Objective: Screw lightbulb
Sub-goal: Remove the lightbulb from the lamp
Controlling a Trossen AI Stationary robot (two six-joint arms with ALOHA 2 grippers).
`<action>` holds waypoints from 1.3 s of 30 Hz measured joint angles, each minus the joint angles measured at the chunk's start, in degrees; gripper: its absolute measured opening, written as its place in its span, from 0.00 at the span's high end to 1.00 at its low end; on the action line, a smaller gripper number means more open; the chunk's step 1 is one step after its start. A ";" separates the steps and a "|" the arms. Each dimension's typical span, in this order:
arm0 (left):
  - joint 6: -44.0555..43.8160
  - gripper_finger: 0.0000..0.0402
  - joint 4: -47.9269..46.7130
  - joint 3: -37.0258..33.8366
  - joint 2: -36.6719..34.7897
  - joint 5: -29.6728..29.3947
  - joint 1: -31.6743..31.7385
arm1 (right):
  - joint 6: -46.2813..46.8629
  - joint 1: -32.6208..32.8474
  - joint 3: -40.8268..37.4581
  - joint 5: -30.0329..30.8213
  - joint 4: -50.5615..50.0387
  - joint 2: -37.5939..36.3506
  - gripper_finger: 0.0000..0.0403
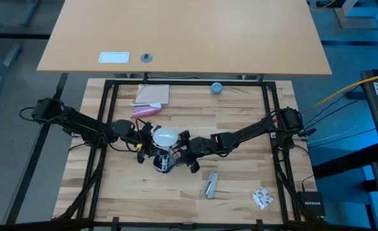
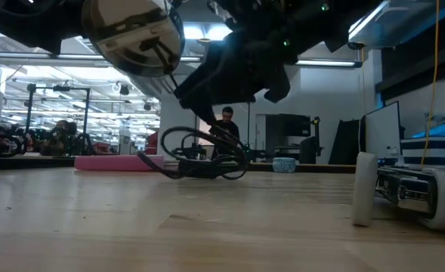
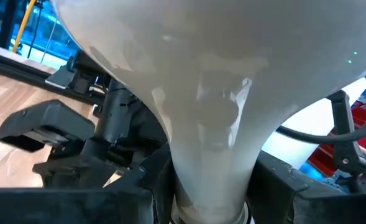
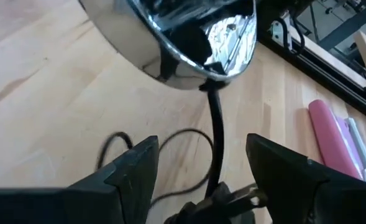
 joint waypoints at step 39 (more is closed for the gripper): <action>3.01 0.63 -5.60 0.00 0.00 -5.17 0.11 | 0.35 -0.04 -0.01 3.15 -2.59 -0.02 0.98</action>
